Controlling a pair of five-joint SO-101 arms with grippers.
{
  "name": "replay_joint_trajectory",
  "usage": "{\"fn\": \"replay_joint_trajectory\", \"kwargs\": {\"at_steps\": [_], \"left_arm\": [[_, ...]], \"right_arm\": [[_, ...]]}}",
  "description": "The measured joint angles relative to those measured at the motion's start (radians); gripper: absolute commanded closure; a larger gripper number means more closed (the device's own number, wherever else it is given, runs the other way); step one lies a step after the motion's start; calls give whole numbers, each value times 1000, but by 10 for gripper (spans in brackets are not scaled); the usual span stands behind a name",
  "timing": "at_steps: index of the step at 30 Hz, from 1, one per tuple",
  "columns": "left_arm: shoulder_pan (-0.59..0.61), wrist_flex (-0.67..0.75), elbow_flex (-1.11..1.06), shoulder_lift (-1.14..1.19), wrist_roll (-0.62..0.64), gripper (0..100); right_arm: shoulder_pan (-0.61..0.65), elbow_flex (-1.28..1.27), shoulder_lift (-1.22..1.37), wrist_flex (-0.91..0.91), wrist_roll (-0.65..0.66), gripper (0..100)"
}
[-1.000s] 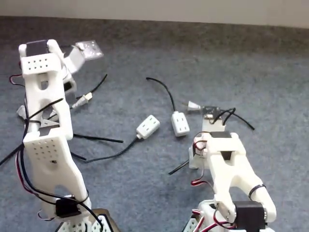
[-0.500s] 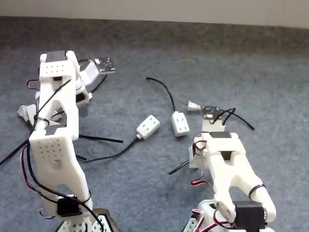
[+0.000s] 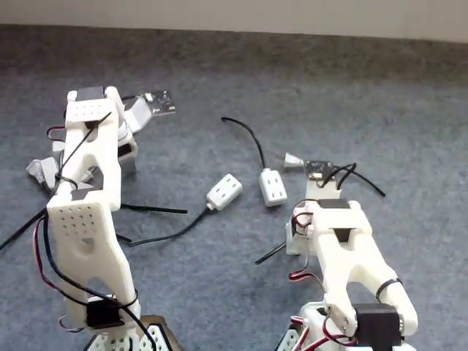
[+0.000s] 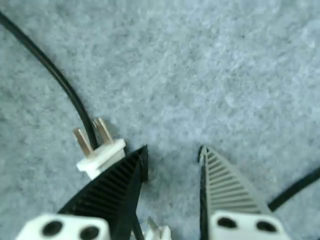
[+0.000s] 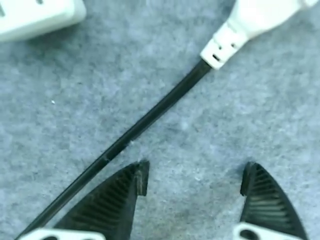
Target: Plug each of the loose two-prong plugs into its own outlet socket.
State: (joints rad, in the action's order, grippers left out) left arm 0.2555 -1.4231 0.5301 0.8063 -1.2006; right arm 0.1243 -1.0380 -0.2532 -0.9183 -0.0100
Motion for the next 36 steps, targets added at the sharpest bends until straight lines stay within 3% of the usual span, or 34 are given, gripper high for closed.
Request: {"fn": "replay_joint_trajectory", "kwargs": {"at_steps": [8,17,22,29,36], "left_arm": [[0,-17,21,6,0,863],[0,-250,287,-74,0,867],[20,-255,354,-49,-2,867],[51,-106,359,167,-2,870],[48,-97,381,206,-2,878]], "right_arm": [[2,0,0,0,0,709],[2,0,0,0,0,709],[2,0,0,0,0,709],[2,0,0,0,0,709],[2,0,0,0,0,709]]}}
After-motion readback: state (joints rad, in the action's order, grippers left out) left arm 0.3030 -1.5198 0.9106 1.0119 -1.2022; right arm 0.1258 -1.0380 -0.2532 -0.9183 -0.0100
